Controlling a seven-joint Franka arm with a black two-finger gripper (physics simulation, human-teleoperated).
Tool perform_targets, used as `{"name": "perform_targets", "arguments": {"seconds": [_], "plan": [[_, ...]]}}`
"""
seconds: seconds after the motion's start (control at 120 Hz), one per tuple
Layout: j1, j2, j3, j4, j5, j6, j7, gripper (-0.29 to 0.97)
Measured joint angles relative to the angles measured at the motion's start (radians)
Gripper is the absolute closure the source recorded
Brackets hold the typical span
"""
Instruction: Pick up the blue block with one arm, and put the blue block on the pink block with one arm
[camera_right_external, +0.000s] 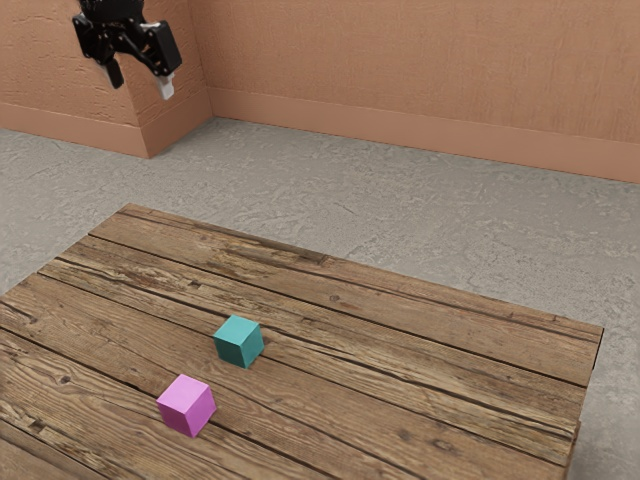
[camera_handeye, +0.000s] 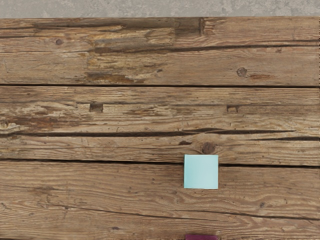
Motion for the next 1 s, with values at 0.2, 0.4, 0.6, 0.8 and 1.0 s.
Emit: {"name": "perform_targets", "arguments": {"seconds": [0.2,0.4,0.6,0.8,1.0], "plan": [[-0.017,0.008,-0.010,-0.005,-0.002,-0.020,0.002,0.00],[-0.033,0.037,-0.017,-0.279,0.019,0.097,-0.005,0.00],[-0.014,0.080,-0.013,-0.491,0.043,0.256,-0.039,0.00],[0.002,0.059,-0.009,-0.704,0.041,0.439,-0.086,0.00],[-0.002,0.011,0.009,-0.856,0.040,0.590,-0.124,0.00]]}}
